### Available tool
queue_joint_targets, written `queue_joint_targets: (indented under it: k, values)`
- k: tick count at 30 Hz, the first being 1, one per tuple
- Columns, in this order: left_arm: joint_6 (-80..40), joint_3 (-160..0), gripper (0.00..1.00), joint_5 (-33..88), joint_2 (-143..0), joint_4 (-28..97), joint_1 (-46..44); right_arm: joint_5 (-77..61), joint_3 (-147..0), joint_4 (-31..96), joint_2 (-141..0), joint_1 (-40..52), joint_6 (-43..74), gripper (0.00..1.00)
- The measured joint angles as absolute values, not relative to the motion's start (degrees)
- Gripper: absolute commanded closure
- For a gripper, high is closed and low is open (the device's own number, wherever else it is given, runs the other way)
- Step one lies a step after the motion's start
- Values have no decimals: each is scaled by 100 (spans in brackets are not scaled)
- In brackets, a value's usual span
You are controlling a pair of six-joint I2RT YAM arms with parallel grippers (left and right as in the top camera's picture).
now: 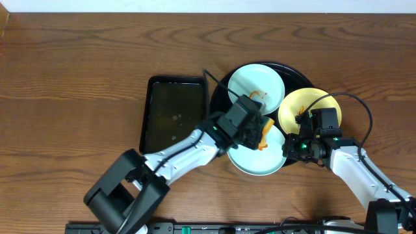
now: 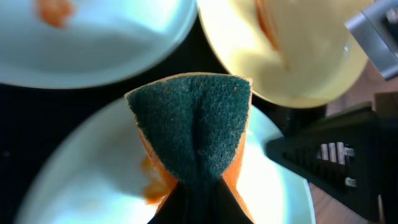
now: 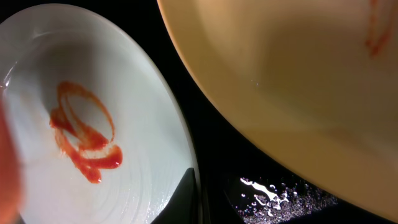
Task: Clean dirty plates on tray and stack at the side
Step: 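Scrub the front pale blue plate with the sponge in the left gripper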
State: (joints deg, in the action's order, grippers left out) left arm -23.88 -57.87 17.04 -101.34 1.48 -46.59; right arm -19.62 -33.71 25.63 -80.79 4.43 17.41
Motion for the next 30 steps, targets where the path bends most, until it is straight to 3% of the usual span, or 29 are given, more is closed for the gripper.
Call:
queue_joint_targets:
  k: [15, 30]
  values:
    - [-4473, -5787, 93, 1726, -10219, -108, -4930, -1962, -3371, 2563, -8079, 443, 1741, 99]
    - [-5450, -5789, 93, 1890, -10871, -722, -5002, -1959, -3371, 2569, -8079, 443, 1741, 99]
